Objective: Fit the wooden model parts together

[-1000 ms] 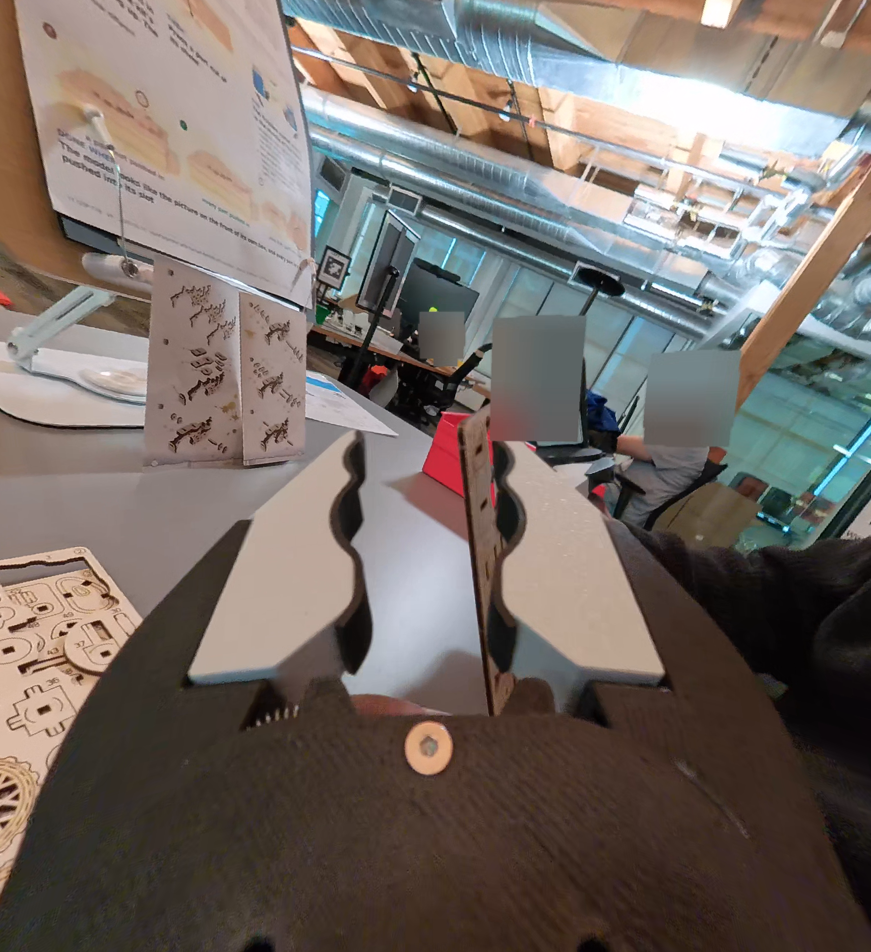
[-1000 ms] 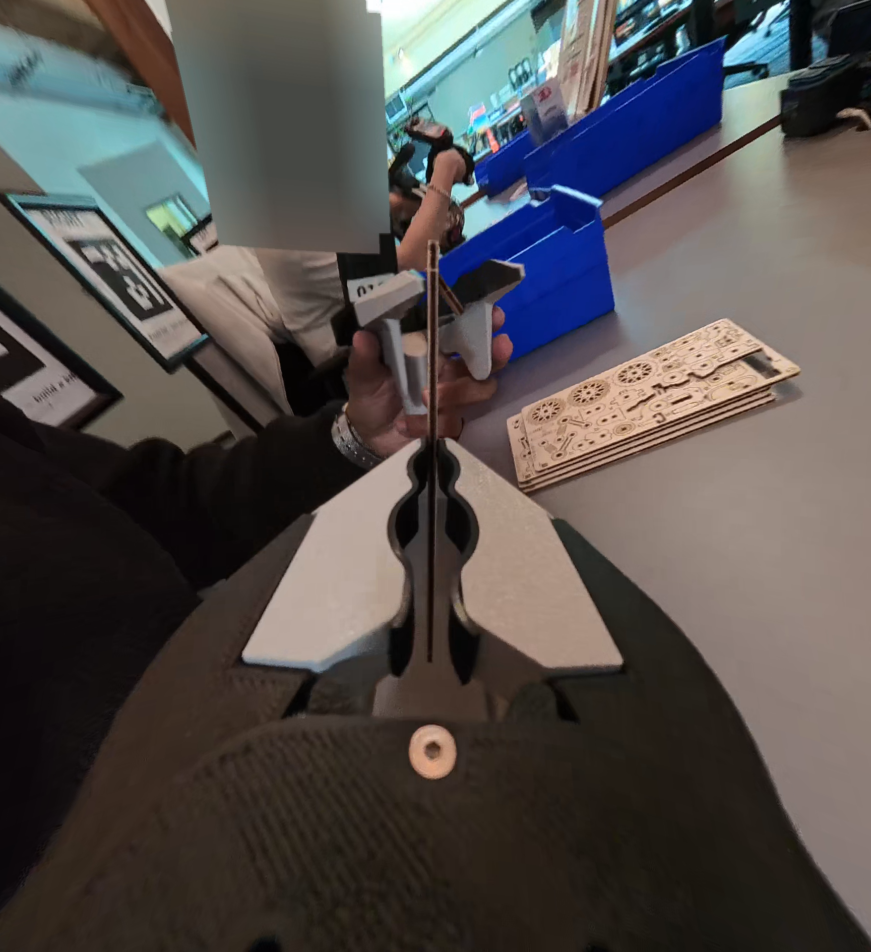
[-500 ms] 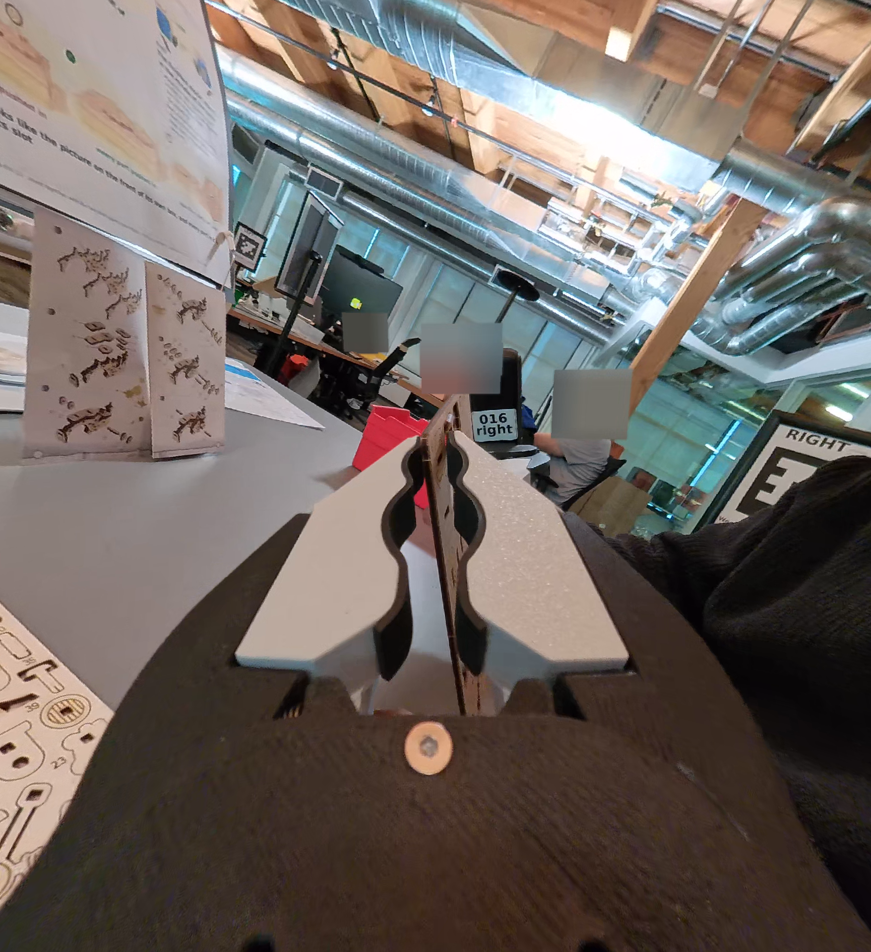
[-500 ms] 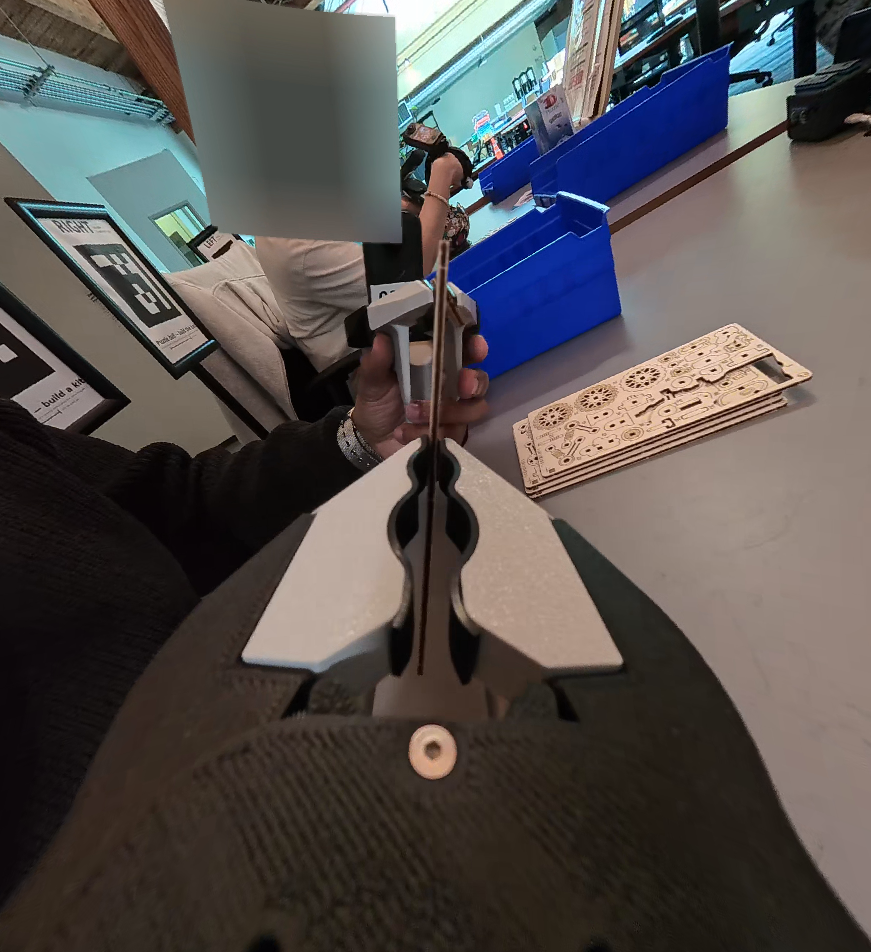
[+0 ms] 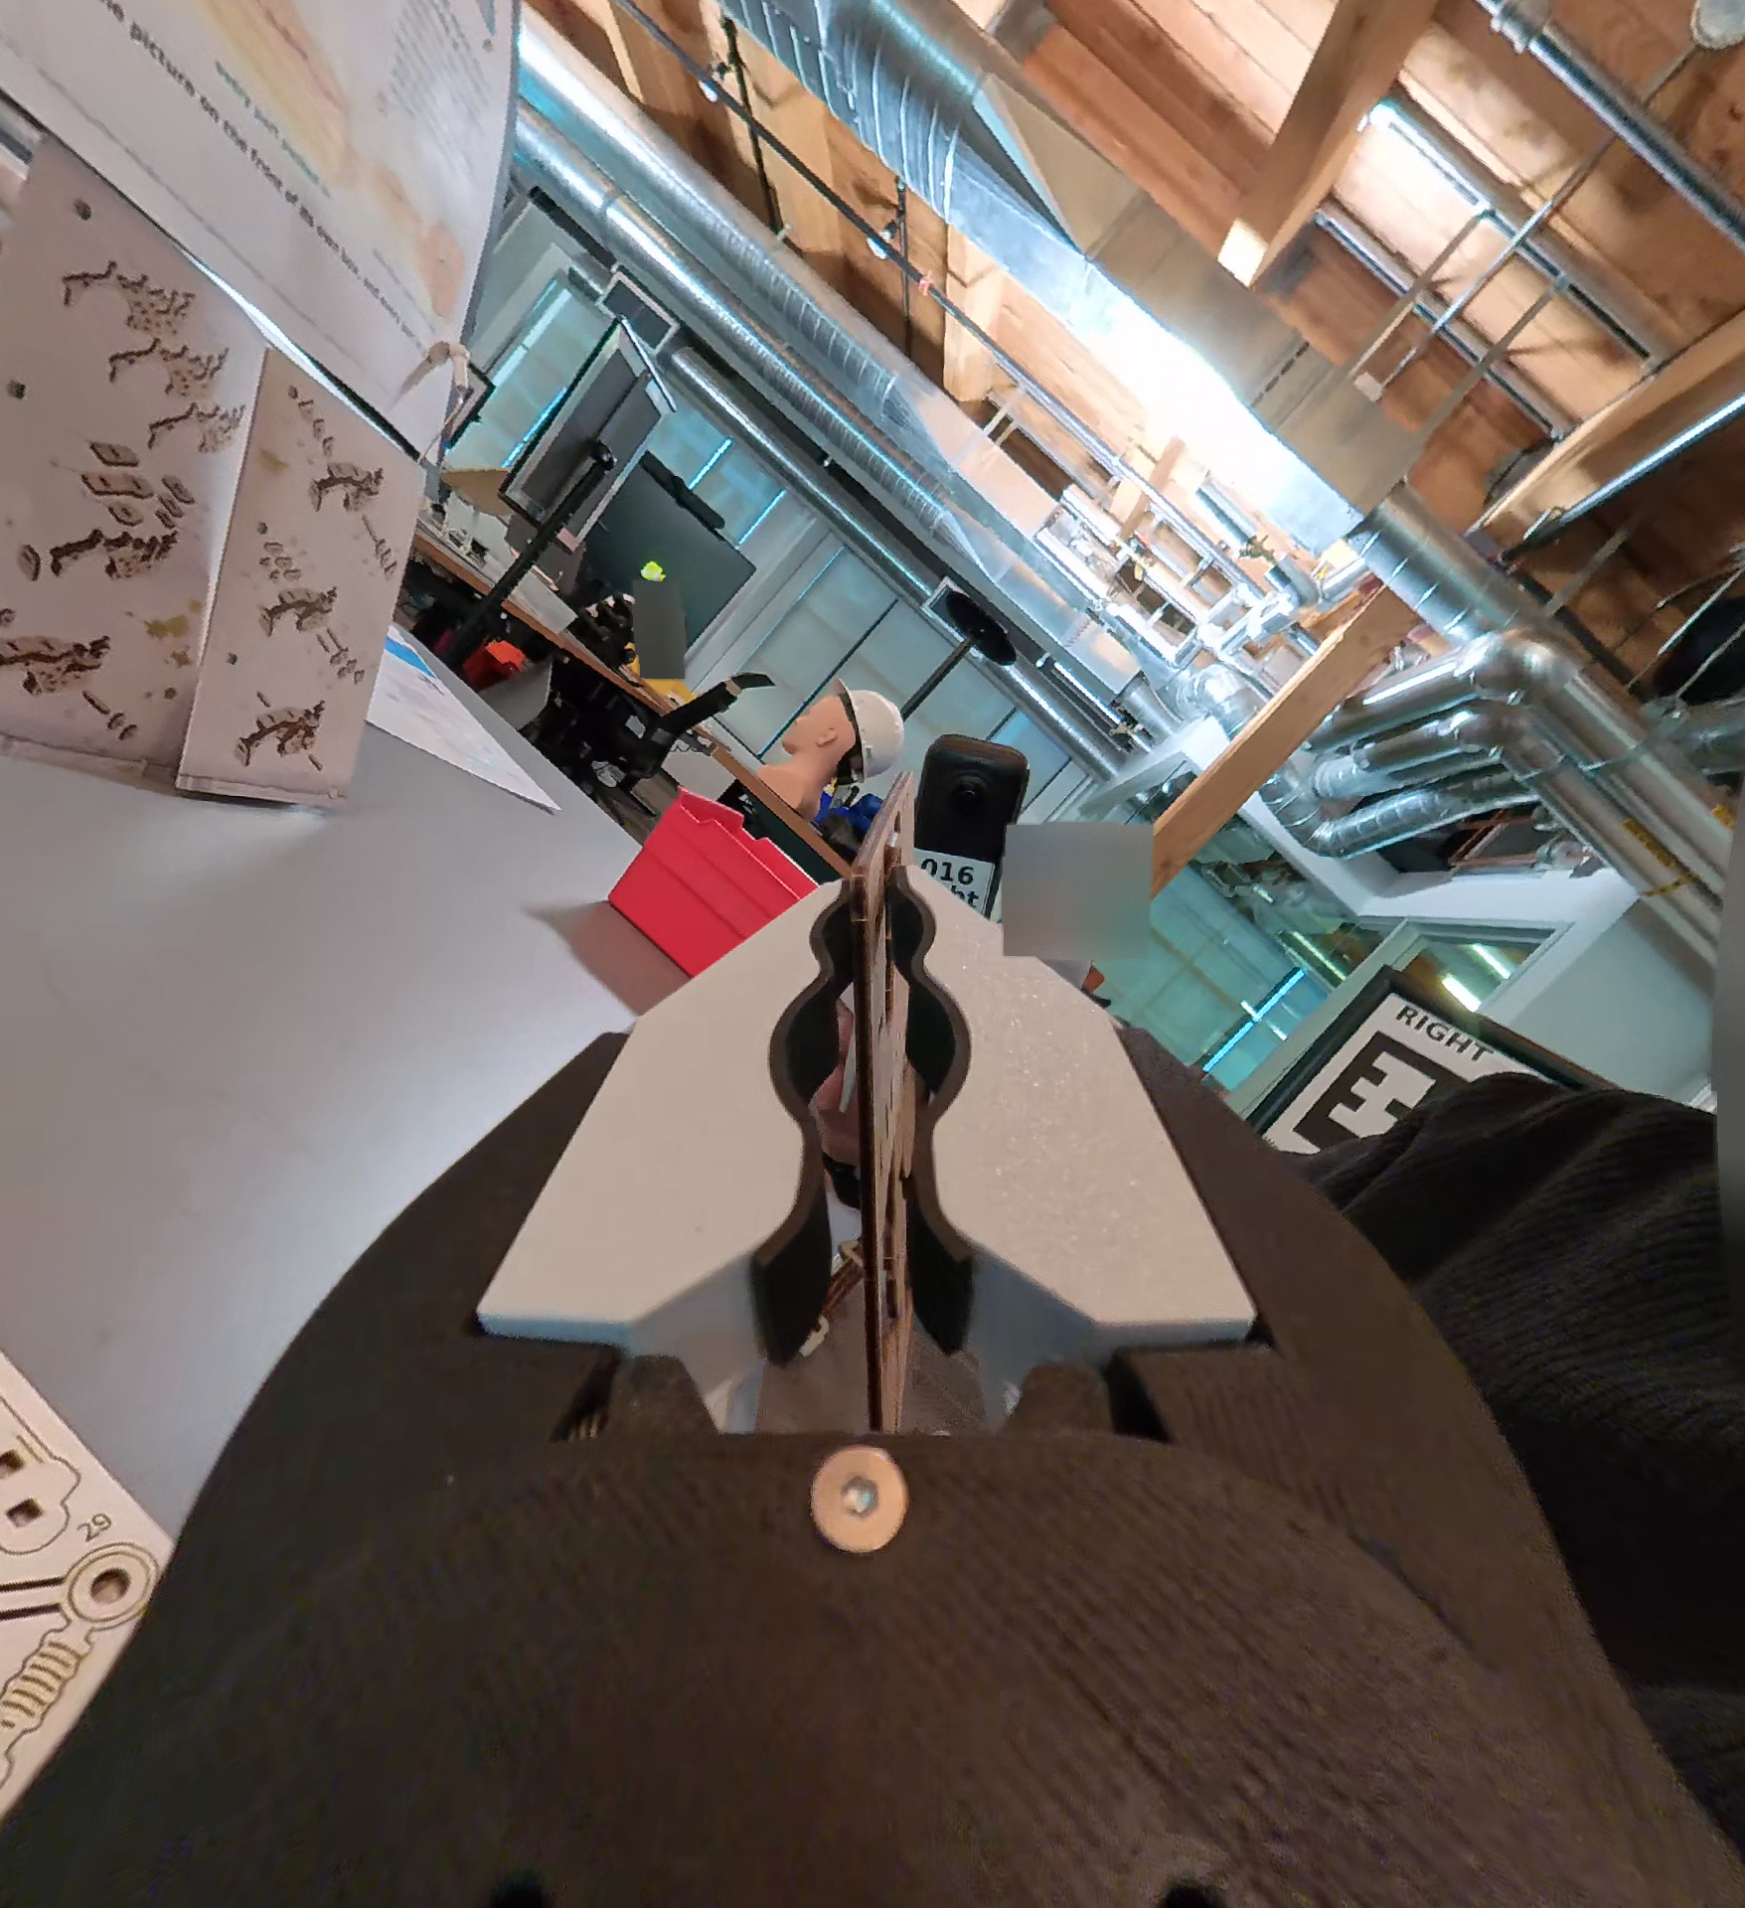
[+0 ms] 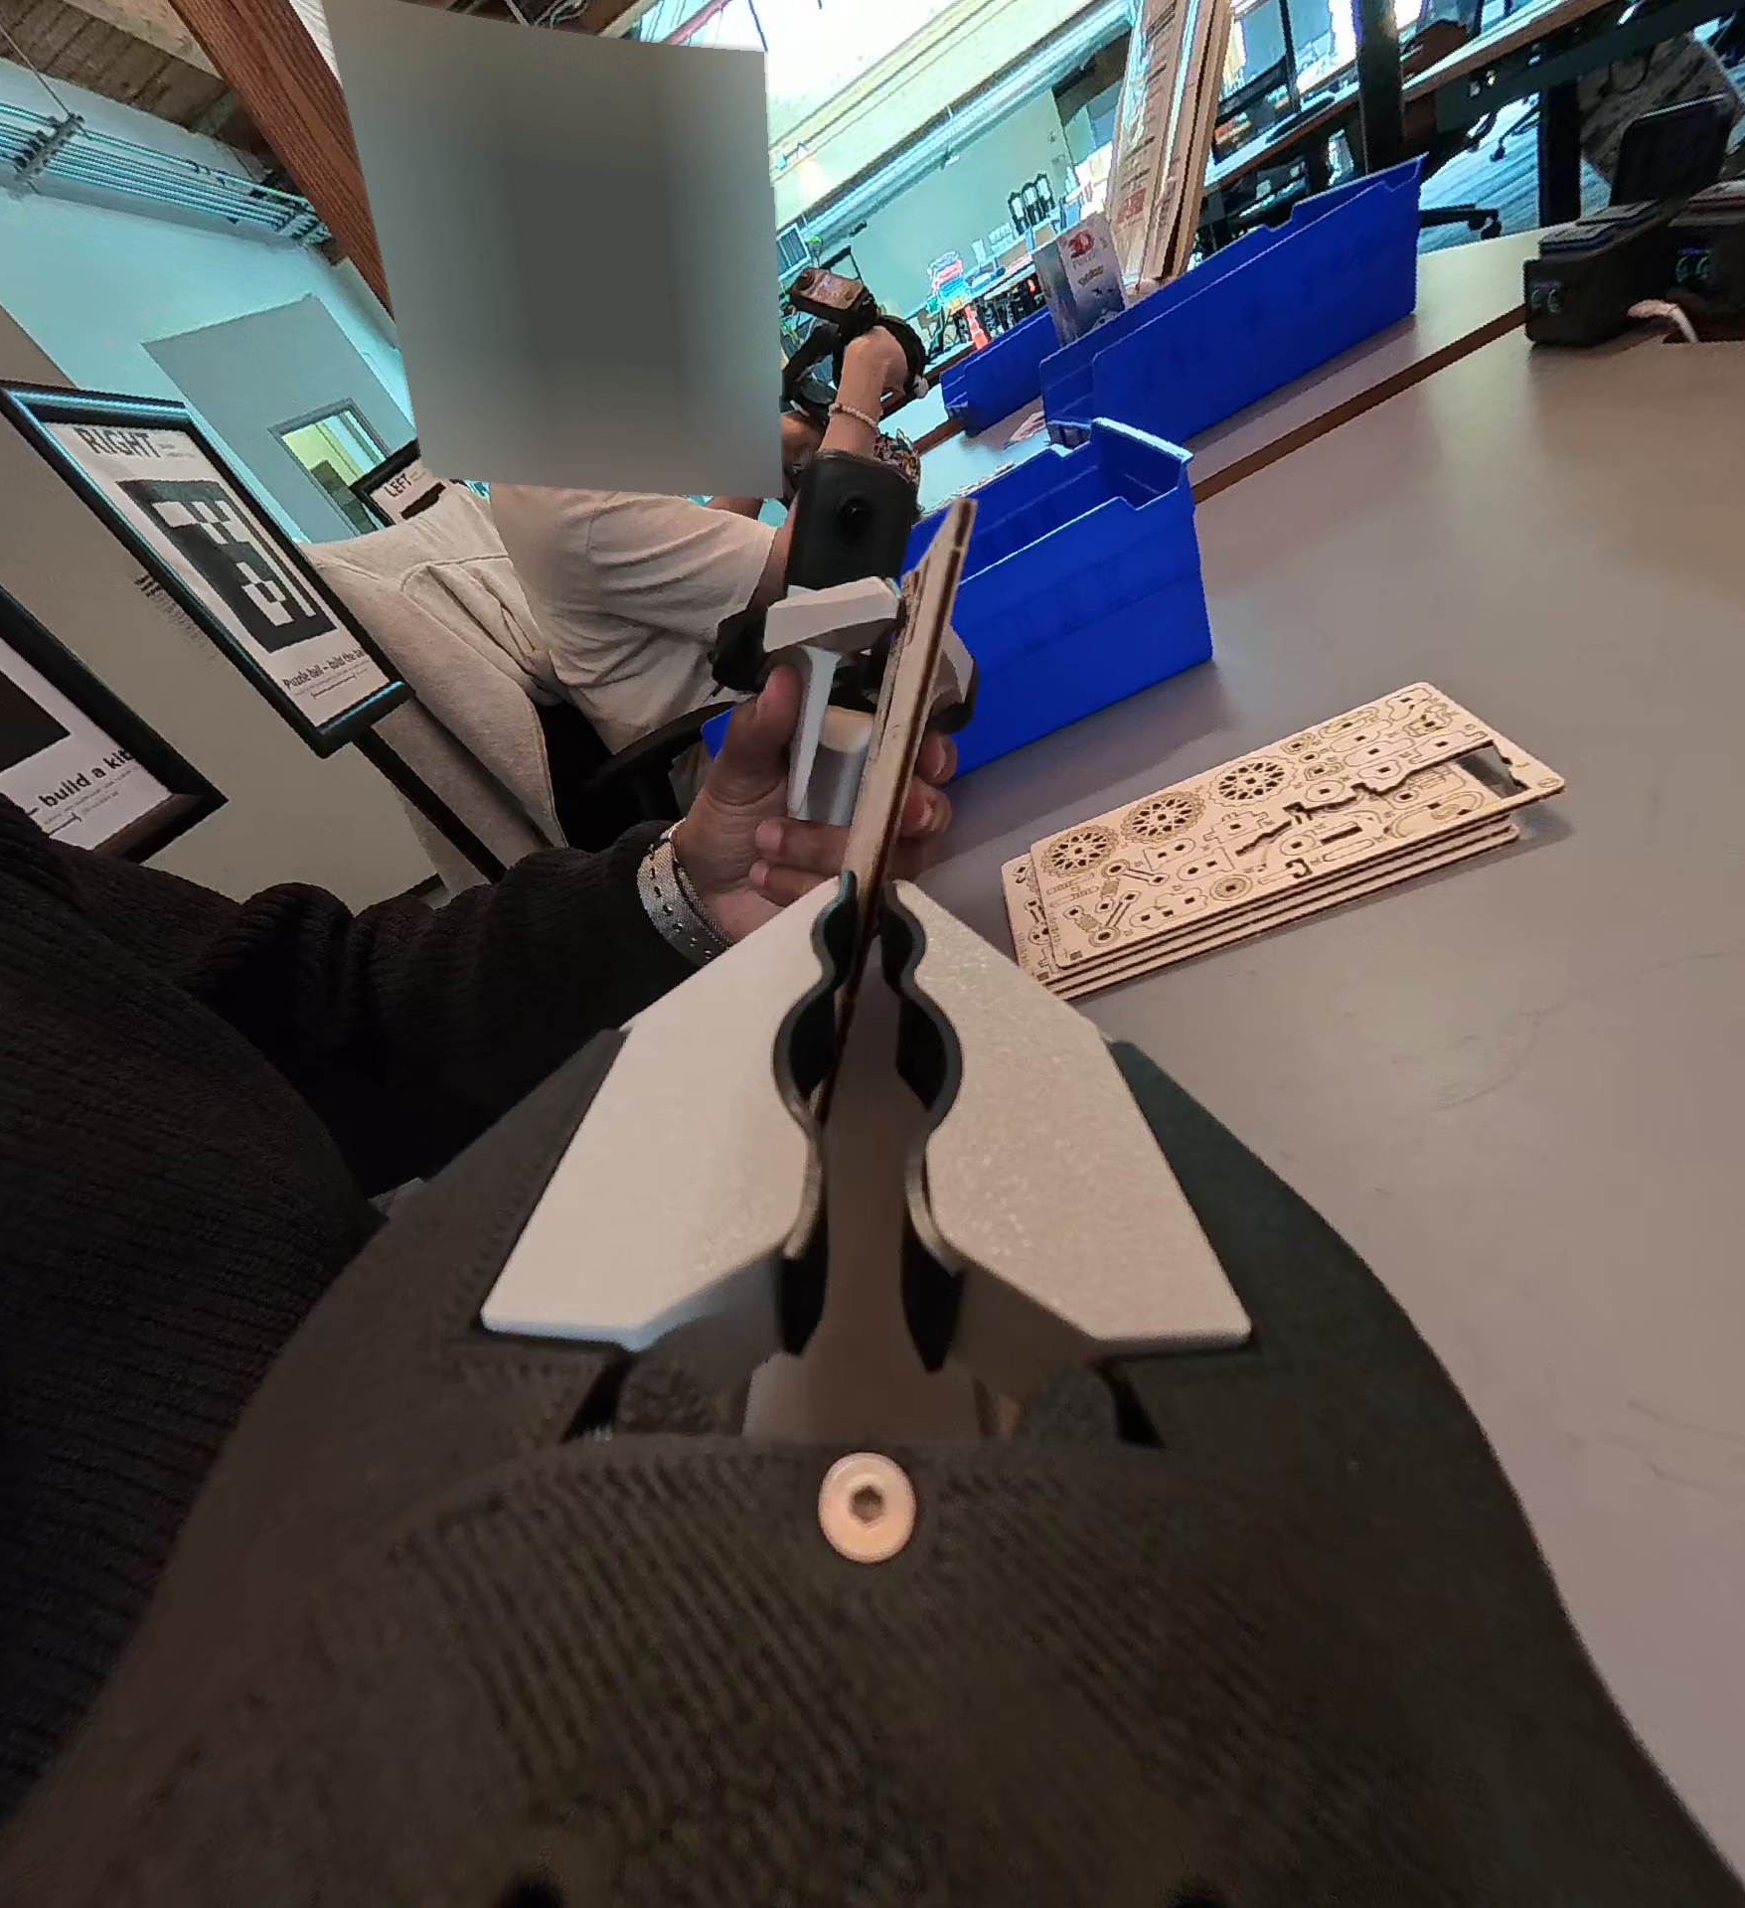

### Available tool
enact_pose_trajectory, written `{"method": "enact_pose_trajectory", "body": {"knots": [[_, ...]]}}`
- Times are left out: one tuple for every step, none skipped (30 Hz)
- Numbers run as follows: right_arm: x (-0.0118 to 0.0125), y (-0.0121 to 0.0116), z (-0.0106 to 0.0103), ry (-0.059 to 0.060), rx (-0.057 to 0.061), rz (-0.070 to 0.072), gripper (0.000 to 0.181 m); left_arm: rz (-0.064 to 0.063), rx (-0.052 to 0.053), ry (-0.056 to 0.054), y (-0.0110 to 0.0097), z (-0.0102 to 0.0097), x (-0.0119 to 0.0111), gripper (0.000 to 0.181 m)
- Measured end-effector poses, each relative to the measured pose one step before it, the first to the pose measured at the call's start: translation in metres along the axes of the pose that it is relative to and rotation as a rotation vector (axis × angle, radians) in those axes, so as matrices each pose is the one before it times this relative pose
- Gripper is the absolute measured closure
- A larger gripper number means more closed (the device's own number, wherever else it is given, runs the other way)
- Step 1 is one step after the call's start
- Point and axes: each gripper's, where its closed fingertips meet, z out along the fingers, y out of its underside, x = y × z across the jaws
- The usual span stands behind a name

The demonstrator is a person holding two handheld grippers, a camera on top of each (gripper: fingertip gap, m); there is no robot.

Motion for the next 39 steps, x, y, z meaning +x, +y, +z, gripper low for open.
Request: {"method": "enact_pose_trajectory", "body": {"knots": [[0.00036,-0.00004,-0.00019,0.0009,0.0012,0.0000,0.178,-0.0147,0.0025,-0.0019,0.00008,0.00016,-0.00103,0.178],[0.00033,-0.00027,-0.00029,0.0002,0.0018,0.0002,0.178,-0.0160,0.0014,-0.0062,0.00034,0.00026,-0.00164,0.179],[-0.00020,-0.00032,-0.00025,-0.0020,0.0024,-0.0009,0.178,-0.0159,0.0019,0.0036,0.00017,0.00025,-0.00017,0.179],[-0.00052,-0.00036,-0.00030,-0.0032,0.0028,-0.0021,0.178,-0.0131,0.0016,0.0064,0.00003,0.00020,0.00045,0.179],[-0.00025,-0.00044,-0.00023,-0.0003,0.0019,-0.0040,0.177,-0.0072,0.0007,-0.0046,0.00001,0.00019,-0.00095,0.179],[0.00008,-0.00004,-0.00015,0.0028,0.0001,-0.0070,0.177,-0.0011,0.0008,-0.0026,0.00023,0.00002,-0.00040,0.179],[-0.00001,0.00011,-0.00008,0.0030,-0.0007,-0.0098,0.177,0.0014,0.0008,0.0052,0.00004,0.00012,0.00073,0.179],[0.00011,-0.00003,-0.00024,0.0028,0.0000,-0.0108,0.177,0.0056,-0.0004,0.0063,0.00014,0.00006,0.00107,0.178],[0.00017,0.00001,-0.00016,0.0036,0.0010,-0.0088,0.178,0.0119,-0.0002,0.0057,0.00019,0.00008,0.00119,0.178],[0.00051,-0.00004,-0.00022,0.0043,0.0010,-0.0047,0.178,0.0139,0.0030,0.0004,-0.00011,0.00005,0.00043,0.177],[0.00089,0.00011,-0.00015,0.0055,0.0007,-0.0012,0.178,0.0103,0.0067,-0.0066,-0.00012,0.00008,-0.00055,0.176],[0.00129,0.00006,-0.00009,0.0069,0.0024,0.0003,0.179,0.0081,0.0093,-0.0026,-0.00032,-0.00016,-0.00019,0.175],[0.00158,-0.00078,-0.00050,0.0070,0.0075,0.0017,0.179,0.0059,0.0107,-0.0090,-0.00049,-0.00017,-0.00129,0.169],[0.00114,-0.00164,-0.00110,0.0030,0.0129,0.0043,0.179,0.0023,0.0038,-0.0135,0.00000,-0.00016,-0.00221,0.157],[0.00035,-0.00260,-0.00143,-0.0043,0.0160,0.0096,0.179,0.0016,-0.0008,-0.0045,-0.00005,-0.00036,-0.00089,0.154],[0.00002,-0.00303,-0.00173,-0.0074,0.0175,0.0161,0.179,0.0013,0.0024,0.0011,-0.00085,-0.00051,0.00006,0.154],[0.00056,-0.00331,-0.00177,-0.0048,0.0177,0.0178,0.180,0.0010,0.0039,-0.0022,-0.00101,-0.00068,-0.00048,0.152],[0.00111,-0.00306,-0.00182,-0.0009,0.0161,0.0145,0.180,0.0028,0.0029,-0.0027,-0.00071,-0.00063,-0.00045,0.151],[0.00147,-0.00230,-0.00171,0.0015,0.0127,0.0106,0.179,0.0029,0.0006,0.0012,-0.00008,-0.00032,0.00014,0.151],[0.00157,-0.00160,-0.00149,0.0031,0.0089,0.0077,0.180,0.0003,-0.0029,0.0021,0.00042,0.00004,0.00030,0.151],[0.00155,-0.00102,-0.00118,0.0040,0.0066,0.0059,0.179,0.0006,-0.0047,0.0016,0.00075,0.00045,0.00018,0.151],[0.00128,-0.00085,-0.00101,0.0030,0.0062,0.0051,0.179,0.0025,-0.0057,-0.0014,0.00120,0.00049,-0.00014,0.151],[0.00090,-0.00074,-0.00069,0.0012,0.0057,0.0058,0.179,0.0043,-0.0070,-0.0051,0.00146,0.00058,-0.00064,0.151],[0.00057,-0.00054,-0.00060,-0.0001,0.0040,0.0063,0.180,0.0070,-0.0050,-0.0040,0.00105,0.00050,-0.00023,0.151],[0.00036,-0.00017,-0.00033,-0.0001,0.0021,0.0047,0.180,0.0079,-0.0002,-0.0053,0.00023,0.00023,-0.00032,0.153],[0.00026,-0.00009,-0.00020,0.0009,0.0011,0.0016,0.180,0.0083,0.0010,-0.0056,-0.00024,-0.00026,-0.00042,0.159],[0.00025,-0.00006,-0.00003,0.0018,0.0007,-0.0007,0.180,0.0087,-0.0032,-0.0040,0.00034,-0.00023,-0.00022,0.165],[0.00025,-0.00001,0.00003,0.0020,0.0006,-0.0012,0.180,0.0069,-0.0071,-0.0096,0.00087,-0.00012,-0.00123,0.169],[0.00006,-0.00020,0.00017,0.0018,0.0017,-0.0006,0.179,0.0068,-0.0085,-0.0098,0.00119,0.00014,-0.00141,0.170],[0.00029,-0.00016,0.00014,0.0027,0.0022,0.0002,0.179,0.0053,-0.0064,-0.0065,0.00104,0.00029,-0.00084,0.170],[0.00050,0.00008,0.00021,0.0027,0.0013,0.0003,0.179,0.0031,-0.0021,-0.0034,0.00072,0.00030,-0.00043,0.171],[0.00029,0.00023,0.00017,0.0011,0.0009,0.0009,0.179,0.0016,-0.0009,-0.0014,0.00048,0.00021,-0.00020,0.171],[0.00032,0.00018,0.00007,0.0006,0.0012,0.0021,0.179,0.0003,-0.0028,0.0000,0.00073,0.00026,0.00001,0.171],[0.00029,0.00017,0.00007,0.0006,0.0013,0.0025,0.179,0.0010,-0.0039,-0.0005,0.00074,0.00027,-0.00016,0.172],[0.00037,0.00013,0.00012,0.0007,0.0007,0.0017,0.179,0.0031,-0.0006,-0.0015,0.00022,0.00016,-0.00020,0.172],[0.00027,0.00007,0.00000,0.0016,0.0001,0.0001,0.179,0.0047,0.0009,-0.0032,-0.00005,-0.00002,-0.00021,0.173],[0.00041,0.00018,0.00003,0.0023,-0.0004,-0.0013,0.179,0.0063,-0.0010,-0.0039,0.00020,0.00000,-0.00033,0.174],[0.00029,0.00021,0.00005,0.0031,-0.0009,-0.0022,0.179,0.0082,-0.0012,-0.0049,0.00015,0.00002,-0.00023,0.175],[0.00051,0.00029,0.00015,0.0043,-0.0014,-0.0032,0.179,0.0119,-0.0002,-0.0065,0.00008,-0.00002,-0.00044,0.176]]}}
